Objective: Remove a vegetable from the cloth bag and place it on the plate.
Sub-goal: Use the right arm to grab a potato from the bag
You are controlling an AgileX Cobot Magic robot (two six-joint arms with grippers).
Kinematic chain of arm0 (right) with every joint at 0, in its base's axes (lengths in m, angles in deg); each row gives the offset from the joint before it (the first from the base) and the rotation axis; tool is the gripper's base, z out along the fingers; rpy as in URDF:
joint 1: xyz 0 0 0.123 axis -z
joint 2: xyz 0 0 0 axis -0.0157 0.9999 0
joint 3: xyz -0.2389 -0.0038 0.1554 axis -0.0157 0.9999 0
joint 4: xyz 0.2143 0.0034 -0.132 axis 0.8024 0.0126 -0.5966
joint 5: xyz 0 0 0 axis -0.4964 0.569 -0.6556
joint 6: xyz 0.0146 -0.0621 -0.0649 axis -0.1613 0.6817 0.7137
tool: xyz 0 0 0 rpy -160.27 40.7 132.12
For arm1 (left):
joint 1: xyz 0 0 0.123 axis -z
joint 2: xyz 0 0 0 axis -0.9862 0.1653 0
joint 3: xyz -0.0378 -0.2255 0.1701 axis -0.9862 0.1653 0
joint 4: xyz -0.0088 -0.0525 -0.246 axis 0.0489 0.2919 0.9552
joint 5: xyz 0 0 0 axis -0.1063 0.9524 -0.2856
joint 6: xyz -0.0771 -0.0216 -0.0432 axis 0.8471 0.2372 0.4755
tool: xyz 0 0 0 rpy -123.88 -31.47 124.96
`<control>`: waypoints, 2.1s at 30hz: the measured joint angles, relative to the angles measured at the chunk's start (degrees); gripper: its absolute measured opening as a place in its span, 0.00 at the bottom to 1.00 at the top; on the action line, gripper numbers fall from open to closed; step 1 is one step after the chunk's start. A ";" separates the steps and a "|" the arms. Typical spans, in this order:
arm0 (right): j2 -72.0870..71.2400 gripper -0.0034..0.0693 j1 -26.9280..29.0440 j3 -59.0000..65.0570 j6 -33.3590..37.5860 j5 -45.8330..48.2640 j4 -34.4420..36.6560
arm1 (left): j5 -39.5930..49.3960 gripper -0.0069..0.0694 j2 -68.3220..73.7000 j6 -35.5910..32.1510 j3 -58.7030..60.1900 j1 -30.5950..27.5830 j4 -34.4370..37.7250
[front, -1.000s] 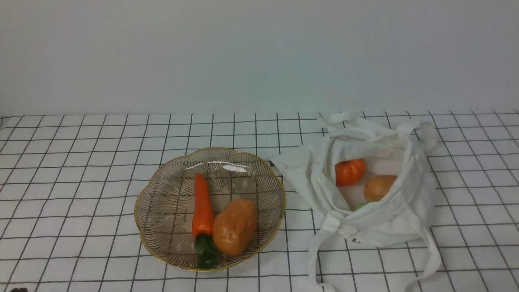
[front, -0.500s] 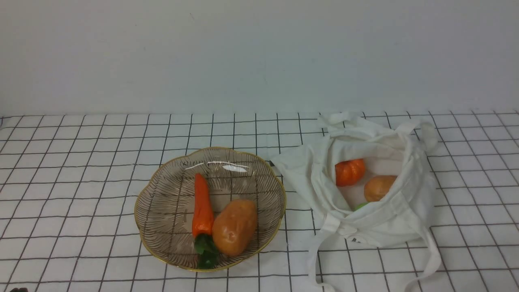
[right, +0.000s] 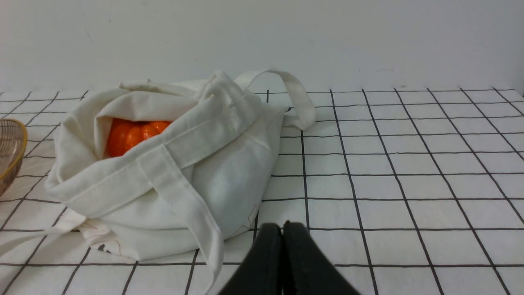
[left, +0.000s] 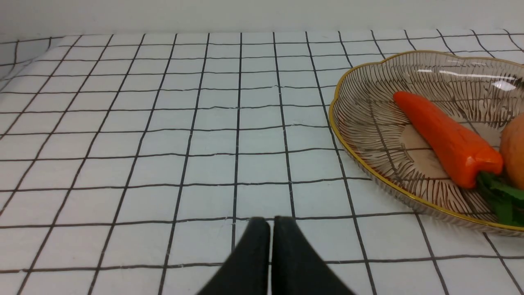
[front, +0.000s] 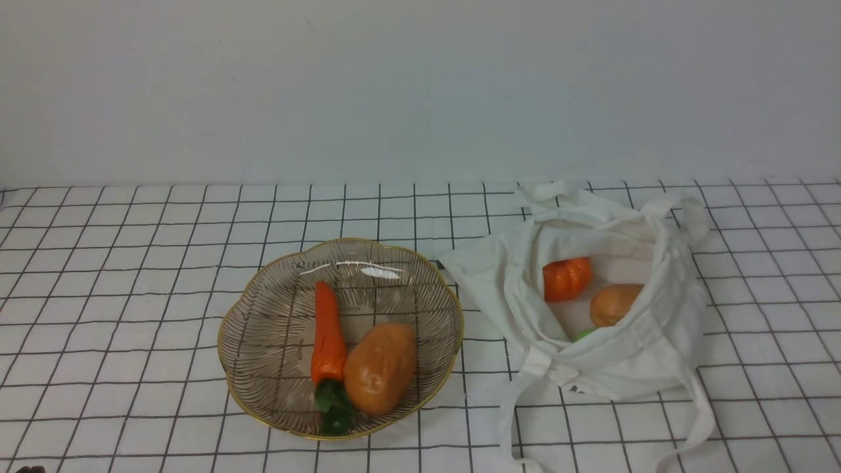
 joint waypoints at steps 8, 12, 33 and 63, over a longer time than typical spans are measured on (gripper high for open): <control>0.00 0.03 0.00 0.00 0.00 0.00 0.00 | 0.00 0.08 0.00 0.00 0.00 0.00 0.00; 0.00 0.03 0.00 0.00 0.00 0.00 0.00 | 0.00 0.08 0.00 0.00 0.00 0.00 0.00; 0.00 0.03 0.00 -0.10 -19.25 -1.77 46.71 | 0.00 0.08 0.00 0.00 0.00 0.00 0.00; 73.51 0.36 -10.58 -54.92 21.21 20.99 27.94 | 0.00 0.08 0.00 0.00 0.00 0.00 0.00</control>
